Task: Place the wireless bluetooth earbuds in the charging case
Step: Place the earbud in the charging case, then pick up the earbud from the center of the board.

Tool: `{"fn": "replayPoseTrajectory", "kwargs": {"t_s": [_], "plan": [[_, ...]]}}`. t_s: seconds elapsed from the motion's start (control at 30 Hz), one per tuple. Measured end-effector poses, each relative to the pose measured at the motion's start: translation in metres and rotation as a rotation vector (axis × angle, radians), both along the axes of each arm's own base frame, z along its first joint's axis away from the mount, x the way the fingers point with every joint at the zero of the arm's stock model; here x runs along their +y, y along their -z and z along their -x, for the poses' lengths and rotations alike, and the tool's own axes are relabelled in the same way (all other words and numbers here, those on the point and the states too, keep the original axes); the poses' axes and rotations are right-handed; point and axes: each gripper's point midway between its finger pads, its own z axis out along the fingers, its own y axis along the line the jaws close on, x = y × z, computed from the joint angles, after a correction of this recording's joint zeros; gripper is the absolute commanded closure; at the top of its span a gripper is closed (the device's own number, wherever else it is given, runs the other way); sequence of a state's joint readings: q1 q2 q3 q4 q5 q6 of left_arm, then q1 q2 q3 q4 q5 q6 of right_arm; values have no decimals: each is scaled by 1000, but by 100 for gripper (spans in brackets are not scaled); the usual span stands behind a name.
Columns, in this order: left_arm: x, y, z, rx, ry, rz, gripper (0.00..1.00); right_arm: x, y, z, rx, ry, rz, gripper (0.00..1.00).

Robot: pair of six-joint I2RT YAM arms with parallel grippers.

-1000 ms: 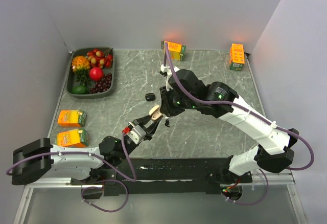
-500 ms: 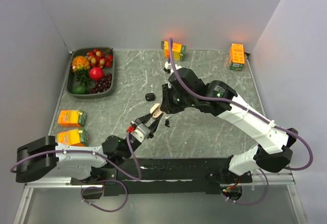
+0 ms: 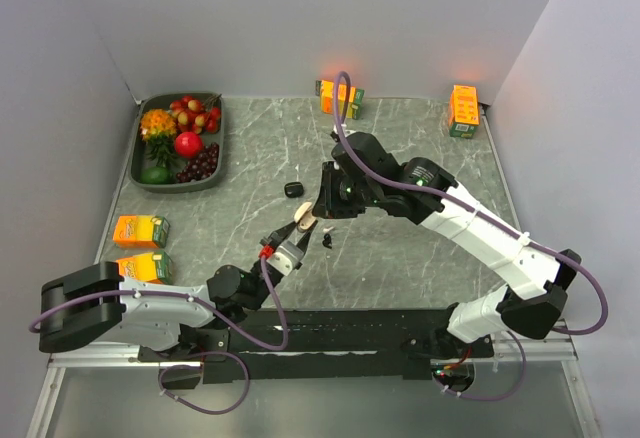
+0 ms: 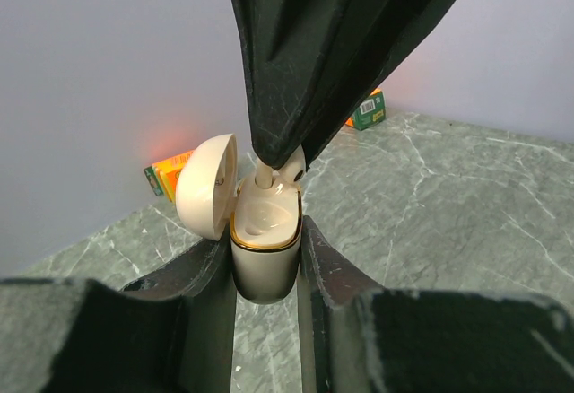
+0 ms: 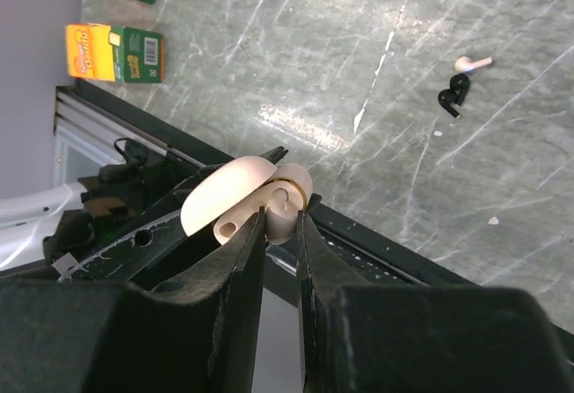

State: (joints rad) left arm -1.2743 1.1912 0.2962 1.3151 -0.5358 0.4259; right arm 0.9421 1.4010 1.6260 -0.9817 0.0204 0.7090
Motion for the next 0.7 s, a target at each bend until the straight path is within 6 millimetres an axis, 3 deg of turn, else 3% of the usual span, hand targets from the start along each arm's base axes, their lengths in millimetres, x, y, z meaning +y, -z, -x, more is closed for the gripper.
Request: {"fn": "replayPoseTrajectory", "kwargs": {"t_s": [0.17,0.37,0.7], "plan": [[0,-2,1,-3,-1,7,99,0,-2,1,6,5,-14,65],[0,-1,1,0,1,6,99,7,-5,13,39,-43,-41,52],[-1,-1,1,7,4,13,99,1,-23,14,-10,-49,-52,48]]}}
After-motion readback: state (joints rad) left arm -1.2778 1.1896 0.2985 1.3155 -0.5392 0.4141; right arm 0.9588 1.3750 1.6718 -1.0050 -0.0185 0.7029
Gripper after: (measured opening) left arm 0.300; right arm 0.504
